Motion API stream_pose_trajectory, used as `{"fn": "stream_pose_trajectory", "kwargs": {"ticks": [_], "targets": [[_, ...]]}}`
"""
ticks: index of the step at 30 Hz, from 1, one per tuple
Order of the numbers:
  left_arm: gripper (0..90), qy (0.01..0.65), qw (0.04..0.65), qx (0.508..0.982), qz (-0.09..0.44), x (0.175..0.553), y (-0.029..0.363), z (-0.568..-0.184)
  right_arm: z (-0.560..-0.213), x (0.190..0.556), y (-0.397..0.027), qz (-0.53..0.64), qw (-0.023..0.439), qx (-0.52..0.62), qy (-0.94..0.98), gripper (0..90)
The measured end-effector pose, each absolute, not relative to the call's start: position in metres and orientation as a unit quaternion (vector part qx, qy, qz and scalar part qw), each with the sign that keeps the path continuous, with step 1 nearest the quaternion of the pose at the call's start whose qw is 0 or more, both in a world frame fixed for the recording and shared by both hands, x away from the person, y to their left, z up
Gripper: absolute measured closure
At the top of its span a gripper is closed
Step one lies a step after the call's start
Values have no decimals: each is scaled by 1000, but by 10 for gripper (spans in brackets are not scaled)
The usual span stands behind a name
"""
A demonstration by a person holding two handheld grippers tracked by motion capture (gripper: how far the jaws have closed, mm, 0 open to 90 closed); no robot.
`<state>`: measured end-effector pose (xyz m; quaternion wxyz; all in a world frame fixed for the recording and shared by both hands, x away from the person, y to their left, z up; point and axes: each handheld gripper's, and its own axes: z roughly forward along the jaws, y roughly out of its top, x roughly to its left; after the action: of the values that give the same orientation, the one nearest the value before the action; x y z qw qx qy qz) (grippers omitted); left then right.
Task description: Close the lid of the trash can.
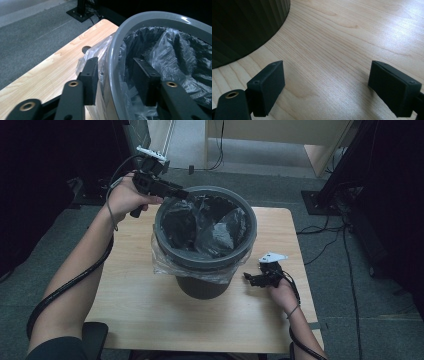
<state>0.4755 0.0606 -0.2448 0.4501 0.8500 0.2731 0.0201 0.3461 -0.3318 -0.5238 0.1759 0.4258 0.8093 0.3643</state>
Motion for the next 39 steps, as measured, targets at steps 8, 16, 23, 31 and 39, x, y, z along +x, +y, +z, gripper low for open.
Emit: {"fn": "stream_pose_trajectory", "kwargs": {"ticks": [8,16,23,31,39], "targets": [[504,284,452,845,24,472,76,-241,-524,346,-332,364,176,426,809,131],[478,290,456,841,34,467,92,-239,-524,346,-332,364,176,426,809,130],[458,298,460,835,42,465,108,-238,-524,346,-332,364,176,426,809,131],[454,312,463,828,53,462,126,-237,-524,346,-332,364,176,426,809,130],[446,327,465,820,63,458,146,-246,-524,346,-332,364,176,426,809,131]]}}
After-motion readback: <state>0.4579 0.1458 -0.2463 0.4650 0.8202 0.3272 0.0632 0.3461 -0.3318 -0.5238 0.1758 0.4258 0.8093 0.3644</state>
